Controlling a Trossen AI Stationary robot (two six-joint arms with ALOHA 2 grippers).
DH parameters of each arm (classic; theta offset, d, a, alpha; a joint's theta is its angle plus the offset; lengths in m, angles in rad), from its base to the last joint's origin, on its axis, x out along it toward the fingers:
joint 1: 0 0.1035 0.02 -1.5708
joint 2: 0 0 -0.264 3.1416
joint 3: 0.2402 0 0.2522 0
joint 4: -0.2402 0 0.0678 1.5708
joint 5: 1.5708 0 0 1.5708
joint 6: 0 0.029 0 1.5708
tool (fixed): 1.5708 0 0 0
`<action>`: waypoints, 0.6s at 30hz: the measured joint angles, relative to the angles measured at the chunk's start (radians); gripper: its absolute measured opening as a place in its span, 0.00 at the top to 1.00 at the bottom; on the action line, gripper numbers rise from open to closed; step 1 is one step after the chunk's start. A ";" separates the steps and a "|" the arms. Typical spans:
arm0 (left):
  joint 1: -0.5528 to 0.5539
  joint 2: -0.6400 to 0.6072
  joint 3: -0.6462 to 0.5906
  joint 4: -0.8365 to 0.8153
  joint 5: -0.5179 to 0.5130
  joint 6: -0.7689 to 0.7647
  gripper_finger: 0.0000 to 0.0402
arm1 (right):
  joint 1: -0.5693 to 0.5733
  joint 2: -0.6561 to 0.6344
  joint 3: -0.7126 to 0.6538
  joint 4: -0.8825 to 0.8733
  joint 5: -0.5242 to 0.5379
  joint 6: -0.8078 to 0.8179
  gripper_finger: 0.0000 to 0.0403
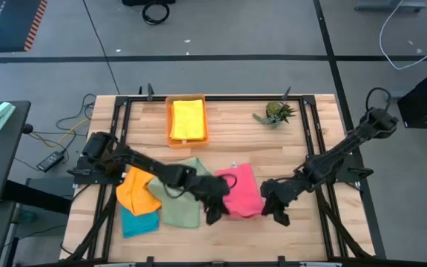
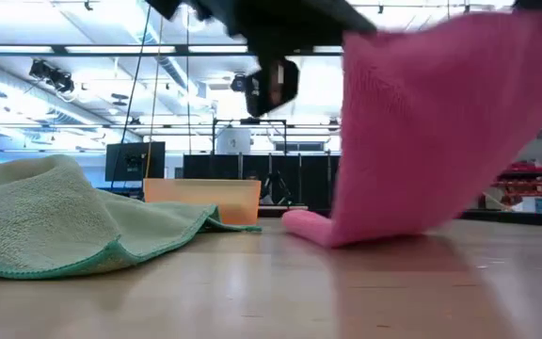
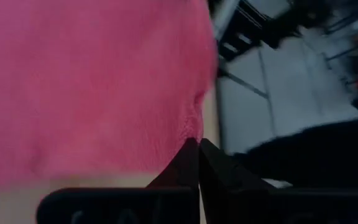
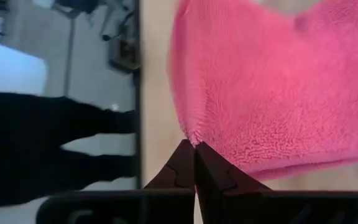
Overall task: Fold microfiber towels
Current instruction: Fold the pink microfiber cloth
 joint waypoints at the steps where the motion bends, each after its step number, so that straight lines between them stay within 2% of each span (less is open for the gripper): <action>1: -0.022 0.000 0.000 0.021 -0.001 -0.025 0.99 | 0.023 -0.008 0.000 -0.001 -0.003 0.026 0.99; 3: -0.067 -0.003 0.002 0.070 -0.028 -0.057 0.99 | 0.063 -0.014 0.002 0.019 0.002 0.074 0.99; 6: -0.115 -0.005 0.003 0.055 -0.170 -0.081 0.99 | 0.099 -0.006 0.003 0.014 0.053 0.114 0.99; 10: -0.107 -0.001 0.001 -0.016 -0.320 -0.082 0.99 | 0.050 0.037 0.002 -0.007 0.096 0.118 0.99; 13: -0.065 0.021 0.000 -0.091 -0.352 -0.078 0.99 | -0.012 0.084 0.002 -0.067 0.089 0.123 0.99; 18: 0.007 0.077 0.002 -0.060 -0.363 -0.043 0.99 | -0.070 0.154 0.002 -0.173 0.064 0.124 0.99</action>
